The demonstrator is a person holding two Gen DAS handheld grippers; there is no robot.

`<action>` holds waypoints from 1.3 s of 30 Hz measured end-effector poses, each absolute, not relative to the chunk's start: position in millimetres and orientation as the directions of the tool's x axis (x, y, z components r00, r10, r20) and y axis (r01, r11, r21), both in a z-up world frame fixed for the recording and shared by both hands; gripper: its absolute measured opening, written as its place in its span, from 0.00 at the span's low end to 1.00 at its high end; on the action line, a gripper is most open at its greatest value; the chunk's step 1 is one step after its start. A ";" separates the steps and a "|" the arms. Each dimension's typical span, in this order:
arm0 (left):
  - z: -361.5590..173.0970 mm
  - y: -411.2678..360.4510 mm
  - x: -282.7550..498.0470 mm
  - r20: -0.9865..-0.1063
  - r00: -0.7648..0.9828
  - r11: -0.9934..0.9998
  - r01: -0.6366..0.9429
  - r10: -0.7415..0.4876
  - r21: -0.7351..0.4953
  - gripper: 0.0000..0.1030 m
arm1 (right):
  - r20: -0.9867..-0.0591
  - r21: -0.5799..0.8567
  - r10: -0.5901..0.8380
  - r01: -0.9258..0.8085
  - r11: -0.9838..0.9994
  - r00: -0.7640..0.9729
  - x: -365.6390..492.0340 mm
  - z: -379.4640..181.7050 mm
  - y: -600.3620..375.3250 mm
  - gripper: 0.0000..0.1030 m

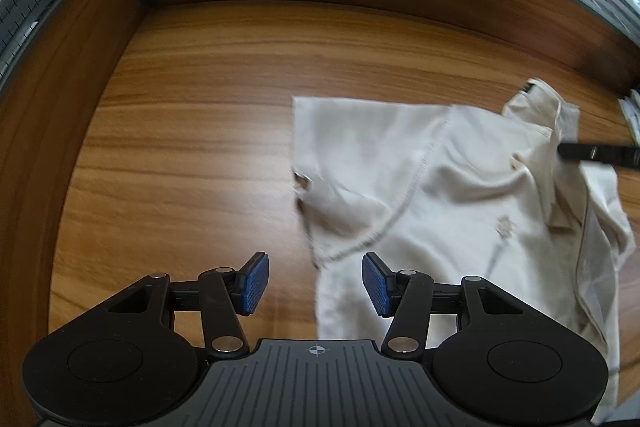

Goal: Fold clothes

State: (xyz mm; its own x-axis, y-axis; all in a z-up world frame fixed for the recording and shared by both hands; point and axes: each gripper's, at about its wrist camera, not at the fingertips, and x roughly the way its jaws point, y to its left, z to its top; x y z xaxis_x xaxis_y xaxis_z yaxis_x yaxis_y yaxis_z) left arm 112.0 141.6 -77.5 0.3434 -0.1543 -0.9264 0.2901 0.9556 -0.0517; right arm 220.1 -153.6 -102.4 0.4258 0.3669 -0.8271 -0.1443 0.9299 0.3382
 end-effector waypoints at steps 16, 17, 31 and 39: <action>-102.4 137.6 183.0 -0.913 0.366 0.960 0.267 -0.179 -0.081 0.58 | -0.873 0.214 0.194 -0.005 0.977 0.447 176.4 -92.7 -233.2 0.40; -103.7 135.3 187.3 -0.911 0.370 0.959 0.273 -0.181 -0.080 0.59 | -0.881 0.204 0.172 0.026 0.979 0.442 171.0 -95.1 -244.9 0.40; -117.0 102.3 236.6 -0.919 0.343 0.926 0.374 -0.194 -0.056 0.60 | -0.961 0.024 -0.041 0.229 0.973 0.272 132.5 -161.8 -339.1 0.51; -118.9 92.6 230.7 -0.922 0.327 0.908 0.415 -0.208 -0.058 0.48 | -0.964 0.020 -0.035 0.205 0.979 0.265 135.4 -172.5 -335.5 0.50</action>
